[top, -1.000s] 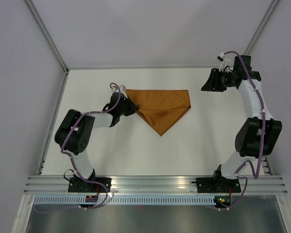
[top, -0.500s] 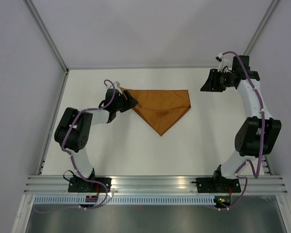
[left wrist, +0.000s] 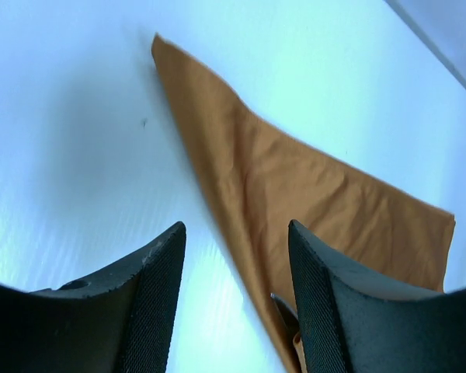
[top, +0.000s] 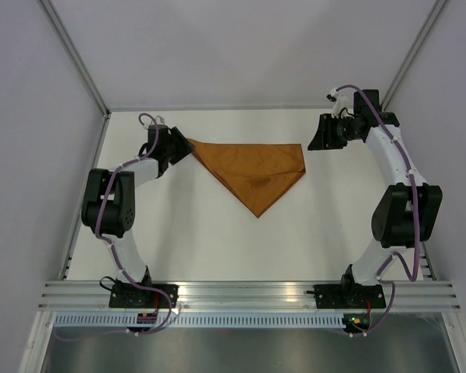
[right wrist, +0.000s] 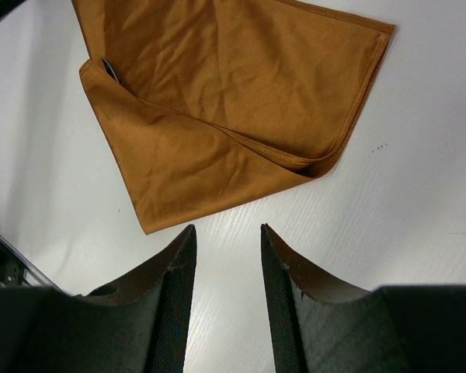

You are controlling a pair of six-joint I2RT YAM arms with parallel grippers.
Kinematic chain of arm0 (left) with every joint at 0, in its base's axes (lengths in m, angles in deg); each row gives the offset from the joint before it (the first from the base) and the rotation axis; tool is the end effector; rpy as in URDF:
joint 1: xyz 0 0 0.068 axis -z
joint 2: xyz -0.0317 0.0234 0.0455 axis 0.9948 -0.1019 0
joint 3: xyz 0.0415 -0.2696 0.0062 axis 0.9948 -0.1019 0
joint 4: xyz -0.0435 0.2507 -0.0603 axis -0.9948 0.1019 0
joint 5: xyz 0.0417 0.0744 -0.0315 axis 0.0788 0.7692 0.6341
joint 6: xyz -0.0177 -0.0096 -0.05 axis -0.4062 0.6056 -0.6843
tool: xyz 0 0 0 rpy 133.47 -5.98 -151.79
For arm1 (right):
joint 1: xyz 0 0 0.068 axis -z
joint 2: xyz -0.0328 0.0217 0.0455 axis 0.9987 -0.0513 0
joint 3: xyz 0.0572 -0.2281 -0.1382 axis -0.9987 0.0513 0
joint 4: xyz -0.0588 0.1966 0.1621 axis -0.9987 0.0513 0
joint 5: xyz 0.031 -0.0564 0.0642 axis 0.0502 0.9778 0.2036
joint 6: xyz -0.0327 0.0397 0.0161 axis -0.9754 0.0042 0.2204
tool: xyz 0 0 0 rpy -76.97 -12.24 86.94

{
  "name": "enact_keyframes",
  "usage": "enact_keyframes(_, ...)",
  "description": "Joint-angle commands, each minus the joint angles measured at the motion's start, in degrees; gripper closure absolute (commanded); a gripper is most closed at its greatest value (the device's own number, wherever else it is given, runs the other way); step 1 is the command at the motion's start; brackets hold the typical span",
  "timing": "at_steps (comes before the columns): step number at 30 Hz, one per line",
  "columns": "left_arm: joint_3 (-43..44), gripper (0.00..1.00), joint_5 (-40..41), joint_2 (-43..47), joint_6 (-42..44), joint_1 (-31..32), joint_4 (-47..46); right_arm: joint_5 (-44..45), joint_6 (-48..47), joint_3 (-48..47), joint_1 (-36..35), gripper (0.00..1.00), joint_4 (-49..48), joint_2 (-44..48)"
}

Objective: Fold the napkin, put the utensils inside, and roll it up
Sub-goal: Fold the napkin at the center of the board.

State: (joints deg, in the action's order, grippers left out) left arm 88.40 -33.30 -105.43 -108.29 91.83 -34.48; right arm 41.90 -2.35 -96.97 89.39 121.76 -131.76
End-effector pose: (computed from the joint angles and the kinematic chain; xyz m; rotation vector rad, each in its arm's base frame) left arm 0.4003 -0.0573 0.1770 -0.5521 2.1348 -0.5762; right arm 0.3779 0.0051 0.3118 -0.2529 2.4102 0.7271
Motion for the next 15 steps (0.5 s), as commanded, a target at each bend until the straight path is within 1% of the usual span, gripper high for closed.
enact_keyframes(1, 6.89, 0.4, 0.71, -4.3, -1.1, -0.56, 5.44, 1.34, -0.31, -0.67, -1.01, 0.55, -0.18, -0.54)
enact_keyframes(7, 13.93, 0.42, 0.97, -10.63, -1.36, -1.09, 9.56, 2.66, -0.31, -0.76, -4.0, 0.56, -0.36, -0.98)
enact_keyframes(11, 15.34, 0.43, 2.02, -12.39, -1.71, -1.27, 10.28, 2.84, -0.49, -0.67, -4.96, 0.56, -0.36, -1.24)
enact_keyframes(14, 17.28, 0.47, 2.29, -14.15, -1.8, -1.53, 11.07, 3.19, -0.49, -0.76, -5.4, 0.56, -0.36, -1.42)
enact_keyframes(15, 17.8, 0.48, 2.98, -14.59, -1.89, -1.53, 12.72, 3.19, -0.57, -0.76, -5.49, 0.56, -0.45, -1.51)
